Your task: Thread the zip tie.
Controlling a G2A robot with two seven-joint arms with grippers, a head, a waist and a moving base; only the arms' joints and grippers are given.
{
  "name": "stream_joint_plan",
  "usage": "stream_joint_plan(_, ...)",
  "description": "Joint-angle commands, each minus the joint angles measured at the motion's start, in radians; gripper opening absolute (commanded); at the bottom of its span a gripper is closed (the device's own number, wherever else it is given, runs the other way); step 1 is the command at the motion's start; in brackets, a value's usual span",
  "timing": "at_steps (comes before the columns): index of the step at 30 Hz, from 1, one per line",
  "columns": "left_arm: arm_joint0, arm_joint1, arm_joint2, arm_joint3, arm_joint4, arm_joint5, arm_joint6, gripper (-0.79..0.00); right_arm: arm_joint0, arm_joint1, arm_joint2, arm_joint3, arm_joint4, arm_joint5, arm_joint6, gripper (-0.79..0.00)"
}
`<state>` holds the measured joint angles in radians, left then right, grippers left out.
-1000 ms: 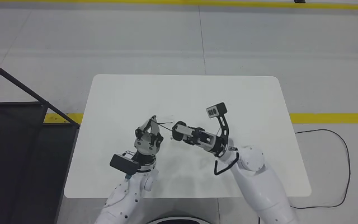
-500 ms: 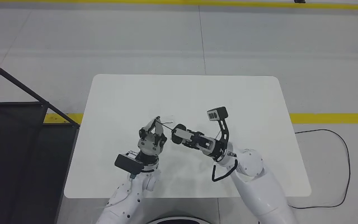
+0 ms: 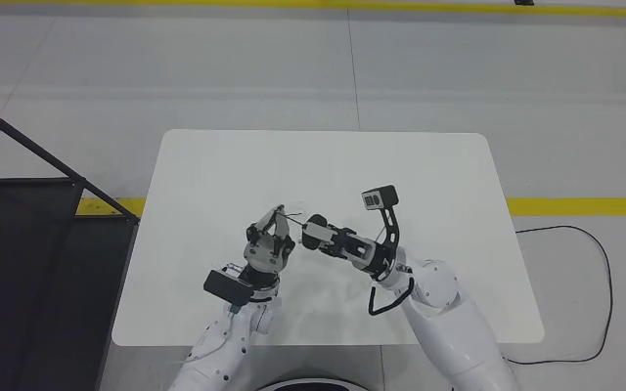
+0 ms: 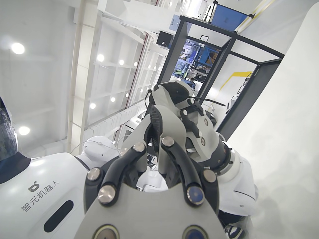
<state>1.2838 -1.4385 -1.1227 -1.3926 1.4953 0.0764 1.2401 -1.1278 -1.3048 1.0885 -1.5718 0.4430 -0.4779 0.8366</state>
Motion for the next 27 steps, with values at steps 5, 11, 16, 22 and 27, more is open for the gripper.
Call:
stream_joint_plan(5, -0.004, 0.0, 0.0, 0.018, 0.045, 0.025, 0.029, -0.785, 0.001, 0.0, 0.0, 0.003, 0.007, -0.004, 0.001, -0.785)
stream_joint_plan(11, -0.008, 0.0, 0.0, 0.028, 0.07, 0.036, 0.054, -0.785, 0.0, 0.002, 0.004, 0.002, 0.012, -0.004, 0.003, -0.785)
stream_joint_plan(16, -0.008, -0.001, 0.0, 0.029, 0.069, 0.034, 0.061, -0.785, -0.001, 0.003, 0.006, 0.001, 0.01, 0.001, 0.002, -0.785)
stream_joint_plan(22, -0.007, -0.001, -0.004, 0.024, 0.068, 0.03, 0.069, -0.785, 0.0, 0.005, 0.012, -0.003, -0.009, 0.014, -0.007, -0.785)
stream_joint_plan(27, -0.004, -0.001, -0.009, 0.019, 0.068, 0.028, 0.072, -0.785, -0.004, 0.009, 0.027, -0.013, -0.051, 0.01, -0.031, -0.785)
